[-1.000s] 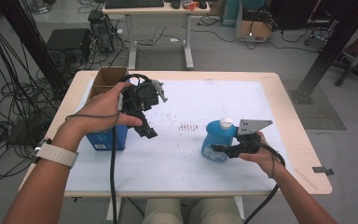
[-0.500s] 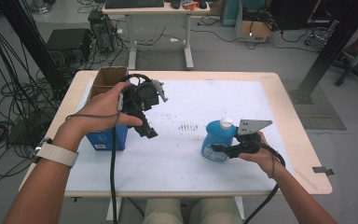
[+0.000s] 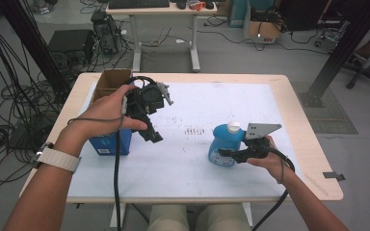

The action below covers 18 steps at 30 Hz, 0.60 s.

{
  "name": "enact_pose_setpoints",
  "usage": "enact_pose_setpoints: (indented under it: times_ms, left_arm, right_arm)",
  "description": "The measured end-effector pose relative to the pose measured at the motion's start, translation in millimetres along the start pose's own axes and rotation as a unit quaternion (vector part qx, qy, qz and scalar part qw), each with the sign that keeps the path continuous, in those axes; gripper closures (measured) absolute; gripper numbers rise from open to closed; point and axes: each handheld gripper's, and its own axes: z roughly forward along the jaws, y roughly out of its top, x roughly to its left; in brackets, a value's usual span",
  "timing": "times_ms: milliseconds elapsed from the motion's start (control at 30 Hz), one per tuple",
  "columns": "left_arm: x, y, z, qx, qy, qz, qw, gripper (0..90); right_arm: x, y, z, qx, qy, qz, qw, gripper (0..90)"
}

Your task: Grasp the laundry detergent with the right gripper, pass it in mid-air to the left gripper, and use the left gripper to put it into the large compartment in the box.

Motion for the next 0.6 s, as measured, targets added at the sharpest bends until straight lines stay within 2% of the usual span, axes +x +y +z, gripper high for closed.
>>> enact_pose_setpoints:
  times_ms: [600]
  left_arm:
    - [-0.6,0.8,-1.2,0.004,0.0,0.0,1.0,9.3]
  right_arm:
    - [-0.5,0.1,0.7,-0.003,0.0,-0.003,1.0,42.7]
